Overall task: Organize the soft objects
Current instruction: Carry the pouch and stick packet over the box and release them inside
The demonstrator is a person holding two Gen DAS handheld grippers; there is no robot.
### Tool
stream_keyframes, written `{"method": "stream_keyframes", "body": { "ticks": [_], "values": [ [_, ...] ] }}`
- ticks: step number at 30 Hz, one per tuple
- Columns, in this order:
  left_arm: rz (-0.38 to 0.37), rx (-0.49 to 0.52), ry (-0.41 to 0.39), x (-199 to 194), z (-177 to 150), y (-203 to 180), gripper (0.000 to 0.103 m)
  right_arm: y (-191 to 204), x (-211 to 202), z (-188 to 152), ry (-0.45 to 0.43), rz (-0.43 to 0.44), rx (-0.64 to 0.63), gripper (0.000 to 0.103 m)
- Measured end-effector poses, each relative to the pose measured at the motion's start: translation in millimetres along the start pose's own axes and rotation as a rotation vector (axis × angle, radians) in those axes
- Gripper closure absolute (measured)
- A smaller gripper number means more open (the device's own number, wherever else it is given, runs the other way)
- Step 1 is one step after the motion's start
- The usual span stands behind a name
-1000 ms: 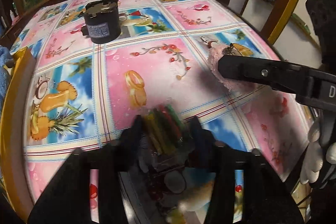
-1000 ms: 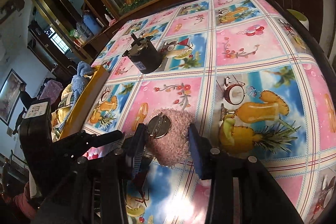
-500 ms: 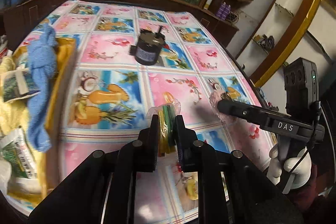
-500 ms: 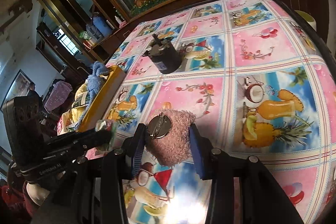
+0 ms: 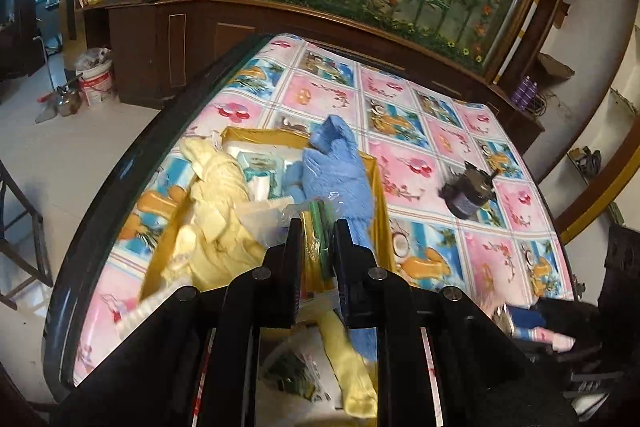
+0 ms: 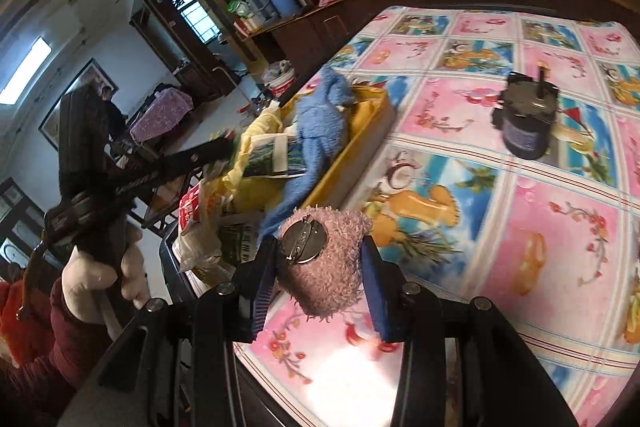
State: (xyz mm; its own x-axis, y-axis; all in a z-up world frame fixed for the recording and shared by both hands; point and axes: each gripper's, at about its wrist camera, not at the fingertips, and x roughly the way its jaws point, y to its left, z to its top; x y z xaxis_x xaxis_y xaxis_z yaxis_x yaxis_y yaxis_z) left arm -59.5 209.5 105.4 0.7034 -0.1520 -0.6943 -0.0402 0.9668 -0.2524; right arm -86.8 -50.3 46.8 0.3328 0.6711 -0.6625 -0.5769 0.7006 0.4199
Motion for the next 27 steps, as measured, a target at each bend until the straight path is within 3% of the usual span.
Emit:
{"method": "stream_keyframes", "body": {
  "ticks": [5, 8, 10, 13, 15, 22, 25, 27],
  "values": [
    [0.002, -0.041, 0.068, 48.5, 28.8, 23.3, 0.088, 38.5, 45.4, 6.0, 0.078, 0.035, -0.064, 0.062],
    [-0.037, -0.108, 0.148, 75.8, 34.2, 38.8, 0.075, 53.8, 66.7, 6.4, 0.113, 0.027, -0.100, 0.061],
    [-0.070, -0.137, 0.147, 74.8, 33.5, 42.9, 0.063, 62.9, 79.2, 5.5, 0.118, -0.035, -0.154, 0.061],
    [-0.073, -0.121, 0.108, 57.9, 32.0, 38.6, 0.048, 67.7, 89.5, 4.3, 0.118, -0.045, -0.172, 0.051],
    [-0.042, -0.085, 0.076, 45.6, 31.3, 32.3, 0.044, 66.0, 88.6, 5.6, 0.107, -0.031, -0.151, 0.046],
    [0.052, 0.000, -0.052, -2.3, 26.1, 10.0, 0.043, 57.1, 64.3, 2.6, 0.020, -0.023, -0.093, 0.043],
    [0.129, 0.027, -0.153, -34.2, 18.0, -4.2, 0.043, 51.1, 49.0, -3.3, -0.017, -0.047, -0.077, 0.042],
    [0.256, 0.050, -0.263, -66.1, 4.7, -18.0, 0.043, 46.3, 39.8, -7.7, -0.046, -0.060, -0.060, 0.041]
  ]
}}
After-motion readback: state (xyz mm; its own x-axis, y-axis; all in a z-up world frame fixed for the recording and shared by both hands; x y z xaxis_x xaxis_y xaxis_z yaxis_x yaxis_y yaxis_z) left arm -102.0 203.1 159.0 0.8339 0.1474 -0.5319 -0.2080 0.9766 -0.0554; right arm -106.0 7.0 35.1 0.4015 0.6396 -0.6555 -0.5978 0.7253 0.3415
